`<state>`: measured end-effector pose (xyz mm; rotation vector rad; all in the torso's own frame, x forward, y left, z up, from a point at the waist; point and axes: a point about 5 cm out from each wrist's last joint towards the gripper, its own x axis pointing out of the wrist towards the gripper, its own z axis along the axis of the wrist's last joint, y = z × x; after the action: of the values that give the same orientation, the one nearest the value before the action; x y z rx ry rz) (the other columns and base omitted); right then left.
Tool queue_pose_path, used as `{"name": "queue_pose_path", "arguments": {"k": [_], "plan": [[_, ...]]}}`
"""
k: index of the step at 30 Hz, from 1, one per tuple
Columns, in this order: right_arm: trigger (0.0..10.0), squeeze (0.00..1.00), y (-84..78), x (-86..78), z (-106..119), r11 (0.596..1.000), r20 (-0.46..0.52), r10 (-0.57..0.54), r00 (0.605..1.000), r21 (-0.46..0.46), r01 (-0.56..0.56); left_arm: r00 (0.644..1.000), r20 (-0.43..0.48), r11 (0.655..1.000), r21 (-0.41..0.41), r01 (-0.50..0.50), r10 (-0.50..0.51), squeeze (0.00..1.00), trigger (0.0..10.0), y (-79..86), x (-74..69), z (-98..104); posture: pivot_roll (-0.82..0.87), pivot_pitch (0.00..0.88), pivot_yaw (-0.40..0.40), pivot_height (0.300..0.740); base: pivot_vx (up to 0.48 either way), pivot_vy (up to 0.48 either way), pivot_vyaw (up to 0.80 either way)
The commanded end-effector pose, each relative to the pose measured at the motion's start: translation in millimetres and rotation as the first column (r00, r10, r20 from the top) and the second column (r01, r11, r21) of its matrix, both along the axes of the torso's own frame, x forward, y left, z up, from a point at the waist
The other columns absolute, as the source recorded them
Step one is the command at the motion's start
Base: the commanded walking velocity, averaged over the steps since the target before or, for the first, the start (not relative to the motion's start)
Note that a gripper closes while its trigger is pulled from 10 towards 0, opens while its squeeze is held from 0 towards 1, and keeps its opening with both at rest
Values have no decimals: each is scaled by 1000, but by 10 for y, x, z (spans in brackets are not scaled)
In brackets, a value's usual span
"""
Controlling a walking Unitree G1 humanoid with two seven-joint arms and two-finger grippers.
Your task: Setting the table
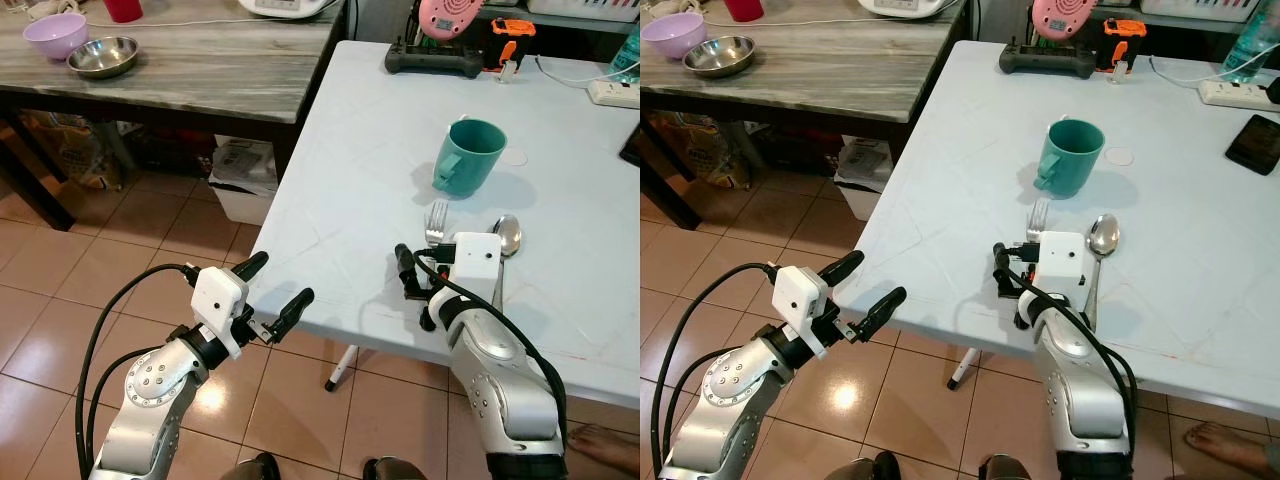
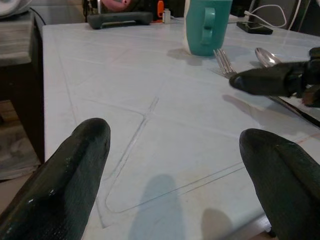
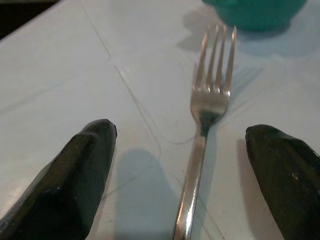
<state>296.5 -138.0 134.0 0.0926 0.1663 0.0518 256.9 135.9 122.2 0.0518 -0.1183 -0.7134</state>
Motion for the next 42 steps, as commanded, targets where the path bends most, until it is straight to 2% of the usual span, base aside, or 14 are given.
{"name": "queue_pose_path", "arguments": {"k": [1,2,3,4,10,13,18,23,42], "plan": [[3725,0,0,12,-33,1000,-36,-9,999,3,9,1000,-12,1000,11,19,-19,0,10000,5,-8,-17,-233,195,13,740,0,0,0],[1765,0,3,20,-61,1000,-70,-17,997,8,18,1000,-15,1000,12,26,-26,0,10000,-2,-15,-18,-233,195,13,740,0,0,0],[1176,0,-1,18,-74,1000,-85,-24,996,14,25,999,-15,1000,12,28,-28,0,10000,-4,-17,-18,-233,195,13,740,0,0,0],[0,0,-3,18,-76,1000,-86,-26,996,13,27,999,-16,1000,12,28,-28,0,10000,-2,-17,-18,-230,197,12,740,0,0,0],[0,0,-32,11,-108,999,-106,-44,993,1,44,999,-19,999,11,32,-32,0,10000,0,-16,-20,-231,197,14,740,0,0,0],[0,0,-118,20,-159,996,-154,-84,984,-32,80,999,-21,999,8,45,-45,0,10000,-17,-18,-17,-232,197,16,740,0,0,0],[0,0,-167,25,-190,994,-186,-101,977,-49,94,998,-19,998,3,56,-56,0,10000,-31,-18,-8,-232,196,17,740,0,0,0],[0,0,-262,23,-252,990,-226,-123,966,-93,104,994,-38,994,6,106,-106,0,10000,-66,-41,-17,-233,196,16,740,0,0,0],[0,0,-356,-16,-316,985,-258,-162,952,-97,141,985,-55,987,20,162,-161,0,10000,-94,-80,-35,-233,196,22,740,0,0,0]]}}
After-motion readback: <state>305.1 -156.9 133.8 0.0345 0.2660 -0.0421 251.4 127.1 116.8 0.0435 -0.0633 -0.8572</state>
